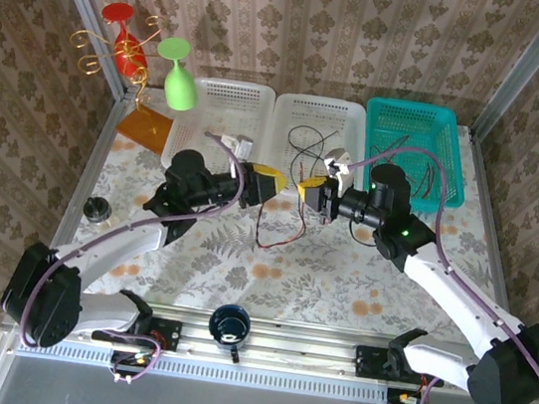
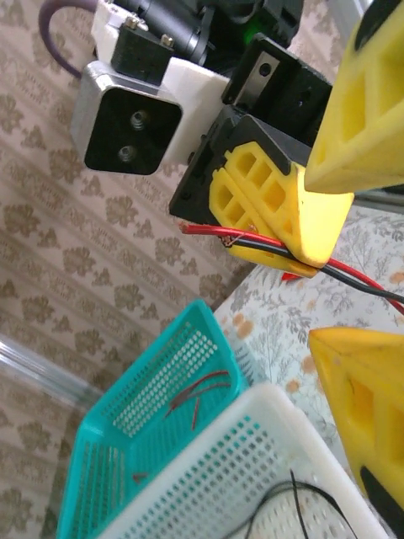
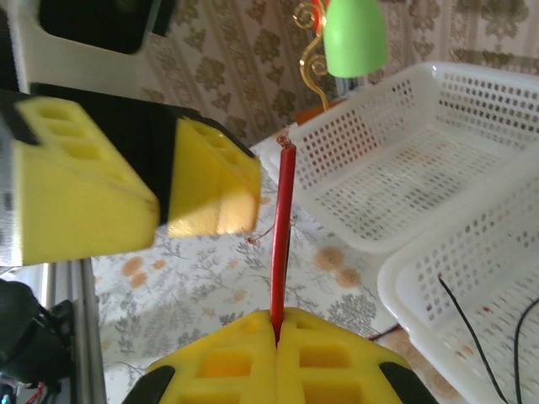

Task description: Untangle the cables

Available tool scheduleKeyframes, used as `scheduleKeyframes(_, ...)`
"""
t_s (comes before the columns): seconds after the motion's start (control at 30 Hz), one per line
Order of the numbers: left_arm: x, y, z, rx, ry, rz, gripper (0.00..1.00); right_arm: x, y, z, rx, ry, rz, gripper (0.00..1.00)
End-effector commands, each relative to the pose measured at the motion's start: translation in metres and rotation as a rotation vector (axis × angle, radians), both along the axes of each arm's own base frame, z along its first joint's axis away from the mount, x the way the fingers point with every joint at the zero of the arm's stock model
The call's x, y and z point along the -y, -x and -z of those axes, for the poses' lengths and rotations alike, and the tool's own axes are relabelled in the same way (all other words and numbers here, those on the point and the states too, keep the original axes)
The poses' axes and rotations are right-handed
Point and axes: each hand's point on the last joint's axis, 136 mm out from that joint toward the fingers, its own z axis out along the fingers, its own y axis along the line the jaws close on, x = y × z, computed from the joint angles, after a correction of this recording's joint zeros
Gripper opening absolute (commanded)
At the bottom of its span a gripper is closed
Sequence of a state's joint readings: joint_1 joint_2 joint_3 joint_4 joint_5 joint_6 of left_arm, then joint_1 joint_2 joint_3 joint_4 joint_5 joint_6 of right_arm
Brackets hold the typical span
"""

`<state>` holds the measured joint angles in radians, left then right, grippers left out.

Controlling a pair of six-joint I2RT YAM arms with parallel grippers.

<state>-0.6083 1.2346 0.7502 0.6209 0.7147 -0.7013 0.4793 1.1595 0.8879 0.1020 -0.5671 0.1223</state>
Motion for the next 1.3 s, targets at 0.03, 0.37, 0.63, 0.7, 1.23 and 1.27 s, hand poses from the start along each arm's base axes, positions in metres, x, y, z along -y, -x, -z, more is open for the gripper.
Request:
scheduleKeyframes(0.03, 0.010, 0.017, -0.042, 0.145, 0.118, 0.125, 0.43, 0.001, 0.016, -0.016, -0.016, -0.075, -0.092, 0.00)
scheduleKeyframes(0.37, 0.025, 0.024, -0.035, 0.180, 0.143, 0.203, 0.37, 0.001, 0.020, -0.020, -0.053, -0.093, -0.142, 0.00)
scheduleKeyframes(0.63, 0.029, 0.021, -0.031, 0.164, 0.144, 0.208, 0.28, -0.001, 0.019, -0.017, -0.079, -0.103, -0.165, 0.00)
scheduleKeyframes(0.7, 0.029, 0.021, -0.029, 0.157, 0.143, 0.210, 0.26, -0.002, 0.019, -0.018, -0.083, -0.107, -0.174, 0.00)
scheduleKeyframes(1.23, 0.030, 0.020, -0.024, 0.129, 0.138, 0.215, 0.09, -0.001, 0.019, -0.017, -0.105, -0.119, -0.187, 0.00)
scheduleKeyframes(1.27, 0.031, 0.020, -0.024, 0.127, 0.137, 0.215, 0.13, -0.001, 0.019, -0.018, -0.103, -0.124, -0.187, 0.00)
